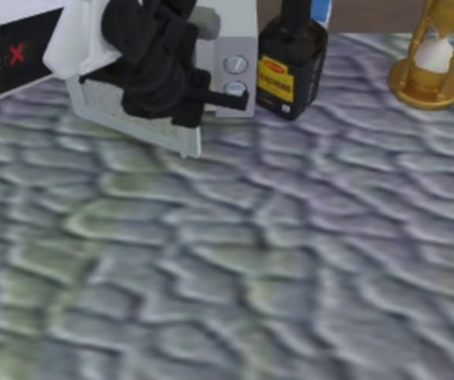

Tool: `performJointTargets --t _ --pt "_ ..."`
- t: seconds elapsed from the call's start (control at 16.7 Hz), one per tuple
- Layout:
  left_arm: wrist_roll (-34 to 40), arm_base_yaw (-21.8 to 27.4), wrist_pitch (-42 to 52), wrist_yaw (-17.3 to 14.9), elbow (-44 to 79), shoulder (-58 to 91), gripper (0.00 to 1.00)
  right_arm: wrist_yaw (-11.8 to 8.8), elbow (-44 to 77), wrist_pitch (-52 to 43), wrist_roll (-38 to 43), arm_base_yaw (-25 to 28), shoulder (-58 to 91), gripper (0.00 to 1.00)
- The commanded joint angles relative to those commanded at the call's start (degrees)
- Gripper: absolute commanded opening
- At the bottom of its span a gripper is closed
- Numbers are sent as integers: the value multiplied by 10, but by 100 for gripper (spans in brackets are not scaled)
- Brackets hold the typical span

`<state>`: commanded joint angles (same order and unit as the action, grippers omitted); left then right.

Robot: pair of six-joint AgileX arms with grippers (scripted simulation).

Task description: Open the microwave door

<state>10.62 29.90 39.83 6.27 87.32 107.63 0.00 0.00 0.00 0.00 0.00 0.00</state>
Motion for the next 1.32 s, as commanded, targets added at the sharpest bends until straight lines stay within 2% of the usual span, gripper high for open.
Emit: performJointTargets --t 0.84,1.02,1.32 --pt "0 0 0 0 0 0 0 0 0 0 0 0 0 100" --pt "-5 1 -3 -7 -6 -4 0 0 0 0 0 0 0 100" --pt "-63 -16 -13 -36 -55 -36 0 0 0 0 0 0 0 100"
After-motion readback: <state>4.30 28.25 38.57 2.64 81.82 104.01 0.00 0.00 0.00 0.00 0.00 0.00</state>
